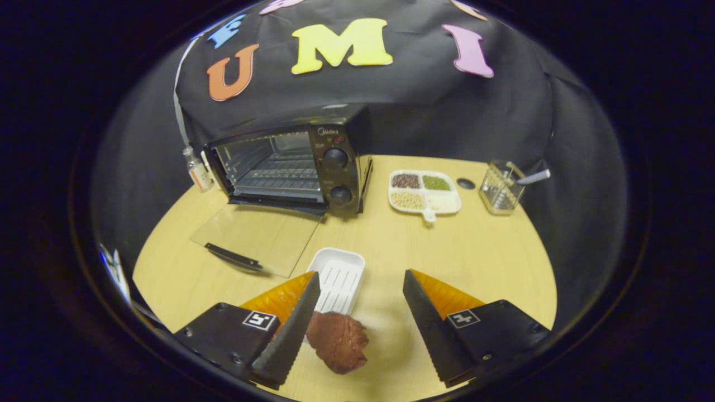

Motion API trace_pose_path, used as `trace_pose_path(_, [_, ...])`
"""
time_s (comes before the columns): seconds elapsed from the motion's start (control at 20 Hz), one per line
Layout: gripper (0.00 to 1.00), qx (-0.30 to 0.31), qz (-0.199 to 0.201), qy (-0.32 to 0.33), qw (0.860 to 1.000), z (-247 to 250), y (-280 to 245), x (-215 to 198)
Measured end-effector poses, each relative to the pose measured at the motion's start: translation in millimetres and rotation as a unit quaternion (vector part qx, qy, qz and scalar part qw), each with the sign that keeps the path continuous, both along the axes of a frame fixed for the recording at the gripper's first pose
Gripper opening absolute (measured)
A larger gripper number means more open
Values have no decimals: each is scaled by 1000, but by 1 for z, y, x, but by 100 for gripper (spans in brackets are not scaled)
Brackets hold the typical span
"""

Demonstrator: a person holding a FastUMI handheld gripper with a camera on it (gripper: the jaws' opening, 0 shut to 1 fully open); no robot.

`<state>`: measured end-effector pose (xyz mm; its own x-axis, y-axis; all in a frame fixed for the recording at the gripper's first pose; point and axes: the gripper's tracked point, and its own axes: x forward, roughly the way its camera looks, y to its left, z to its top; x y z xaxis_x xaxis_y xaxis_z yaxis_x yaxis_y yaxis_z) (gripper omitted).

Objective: Open the toaster oven, put the food inside, and close the toaster oven door.

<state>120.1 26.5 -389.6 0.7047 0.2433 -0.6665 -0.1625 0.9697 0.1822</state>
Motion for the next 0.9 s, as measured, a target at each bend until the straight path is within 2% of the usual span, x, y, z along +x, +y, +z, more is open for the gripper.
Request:
trace_pose_path(0.1, [93, 59, 12, 36, 998, -13, 5, -11])
trace_pose_path(0.2, [84, 118, 11, 79, 990, -24, 13, -21])
trace_pose_path(0.45, [37, 221, 1, 153, 963, -36, 22, -37])
trace_pose_path(0.55, [26, 237, -5, 168, 957, -35, 19, -37])
trace_pose_path(0.75, [18, 225, 4, 150, 963, -13, 15, -37])
trace_pose_path(0.9, [17, 231, 12, 125, 965, 20, 25, -35])
